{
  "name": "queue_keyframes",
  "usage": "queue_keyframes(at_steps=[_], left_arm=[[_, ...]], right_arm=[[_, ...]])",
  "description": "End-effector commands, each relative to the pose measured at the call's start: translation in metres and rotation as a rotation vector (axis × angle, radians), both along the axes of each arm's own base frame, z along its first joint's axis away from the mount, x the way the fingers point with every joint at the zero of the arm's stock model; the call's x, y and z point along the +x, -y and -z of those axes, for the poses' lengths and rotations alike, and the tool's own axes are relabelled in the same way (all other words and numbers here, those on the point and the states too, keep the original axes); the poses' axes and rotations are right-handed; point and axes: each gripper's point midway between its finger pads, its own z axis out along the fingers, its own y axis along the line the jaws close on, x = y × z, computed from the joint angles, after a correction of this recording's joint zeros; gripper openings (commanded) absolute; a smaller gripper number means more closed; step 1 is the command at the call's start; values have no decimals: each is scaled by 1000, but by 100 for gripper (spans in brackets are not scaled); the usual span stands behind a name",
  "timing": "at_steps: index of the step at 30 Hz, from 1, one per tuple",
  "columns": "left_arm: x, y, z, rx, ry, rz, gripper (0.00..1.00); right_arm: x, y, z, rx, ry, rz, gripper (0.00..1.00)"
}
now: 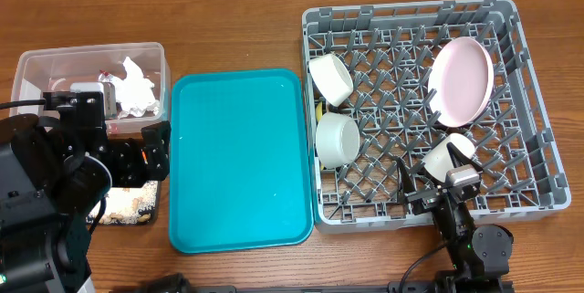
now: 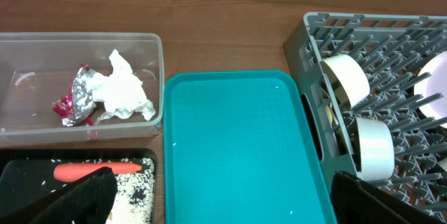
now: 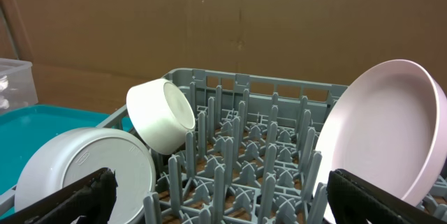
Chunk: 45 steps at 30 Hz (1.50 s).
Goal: Sort waste into correct bins and load items into the dishwasher rack
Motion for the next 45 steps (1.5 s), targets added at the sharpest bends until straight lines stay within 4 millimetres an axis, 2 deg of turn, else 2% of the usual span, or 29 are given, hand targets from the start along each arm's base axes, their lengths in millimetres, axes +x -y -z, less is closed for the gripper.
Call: queue_keyframes(at_steps=[1,16,20,23,28,34,40,45], left_arm=[[-1,1,-3,18,13,12,100],[-1,1,-3,18,13,12,100],[-6,3,3,53,-11,17,100],[-1,9,-6,101,70,44,100],[13,33,-22,135,353,133,100],[6,44,6,109,542,150,100],[-15,48,42,95,655,152,100],[-30,47,62,96,737,146,100]], right_arm=[[-1,-2,0,5,9,-9,100],[-1,-2,0,5,9,-10,100],[-1,-2,0,5,9,-10,100],[-1,-2,0,5,9,-10,100],[-1,-2,0,5,9,-10,100],[-1,-2,0,5,9,-9,100],[-1,-2,0,5,9,-9,100],[-1,-2,0,5,9,-9,100]])
